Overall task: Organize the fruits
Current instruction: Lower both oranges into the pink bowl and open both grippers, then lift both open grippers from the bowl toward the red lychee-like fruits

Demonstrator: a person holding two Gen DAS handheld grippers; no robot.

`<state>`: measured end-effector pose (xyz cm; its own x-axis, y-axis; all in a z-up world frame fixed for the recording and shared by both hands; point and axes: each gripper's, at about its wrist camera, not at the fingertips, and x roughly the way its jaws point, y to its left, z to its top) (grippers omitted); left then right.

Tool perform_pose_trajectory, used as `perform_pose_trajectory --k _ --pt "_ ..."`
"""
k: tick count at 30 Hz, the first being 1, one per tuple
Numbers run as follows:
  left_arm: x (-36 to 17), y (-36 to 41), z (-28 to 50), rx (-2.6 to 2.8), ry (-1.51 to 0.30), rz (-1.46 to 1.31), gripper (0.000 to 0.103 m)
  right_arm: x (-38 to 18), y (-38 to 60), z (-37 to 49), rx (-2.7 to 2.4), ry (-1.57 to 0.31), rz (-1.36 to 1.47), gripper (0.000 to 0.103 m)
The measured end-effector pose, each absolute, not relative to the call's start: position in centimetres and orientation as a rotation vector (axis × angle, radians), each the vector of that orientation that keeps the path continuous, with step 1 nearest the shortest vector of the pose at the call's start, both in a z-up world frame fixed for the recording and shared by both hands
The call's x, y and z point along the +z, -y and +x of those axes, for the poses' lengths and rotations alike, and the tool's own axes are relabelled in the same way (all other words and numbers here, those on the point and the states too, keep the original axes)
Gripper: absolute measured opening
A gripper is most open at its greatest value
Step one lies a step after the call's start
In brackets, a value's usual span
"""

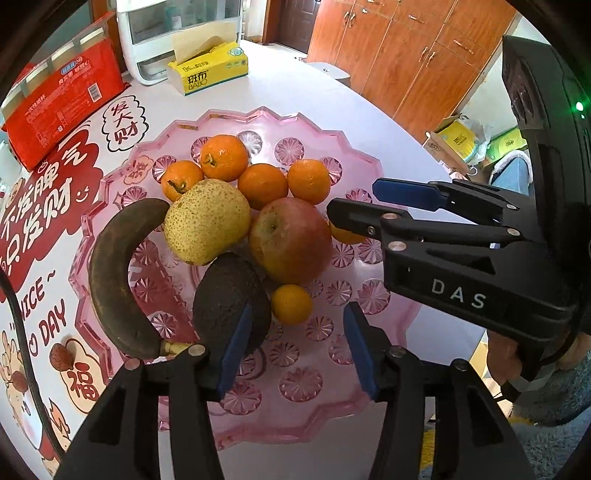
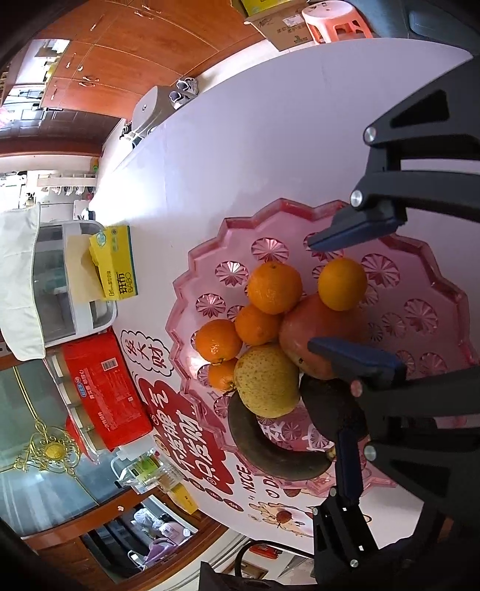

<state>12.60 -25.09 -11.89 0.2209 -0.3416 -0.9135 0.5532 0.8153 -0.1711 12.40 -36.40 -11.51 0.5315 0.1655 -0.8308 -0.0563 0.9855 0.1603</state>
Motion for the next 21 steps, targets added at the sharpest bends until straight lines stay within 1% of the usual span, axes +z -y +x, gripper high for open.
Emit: perform_pose_trajectory --k 3,9,13,18,20,21 --pt "-11.5 25.0 12.3 -0.625 -1.187 0.219 0.054 -11.3 36.4 12.2 0.129 -0.999 0.124 0.049" --pt "-10.4 24.8 11.4 -0.627 -1.161 0.246 0.056 -10.7 36.2 11.5 0.126 -0.983 0.137 0.049" --pt "-9.7 24.1 10.9 -0.623 -1.137 0.255 0.061 -10.4 35.7 10.9 0.12 -0.978 0.139 0.049" --pt "-9.0 22.5 10.2 -0.615 -1.122 0.256 0.062 -9.9 34.7 10.0 0.108 -0.974 0.145 0.049" --pt "-8.6 21.4 9.9 -0.602 -1.115 0.252 0.064 -9.7 34.3 9.6 0.102 -0.975 0.147 0.049" --pt "-8.4 21.0 9.9 -0.596 -1.112 0.25 0.069 -9.6 34.0 9.3 0.1 -0.975 0.15 0.049"
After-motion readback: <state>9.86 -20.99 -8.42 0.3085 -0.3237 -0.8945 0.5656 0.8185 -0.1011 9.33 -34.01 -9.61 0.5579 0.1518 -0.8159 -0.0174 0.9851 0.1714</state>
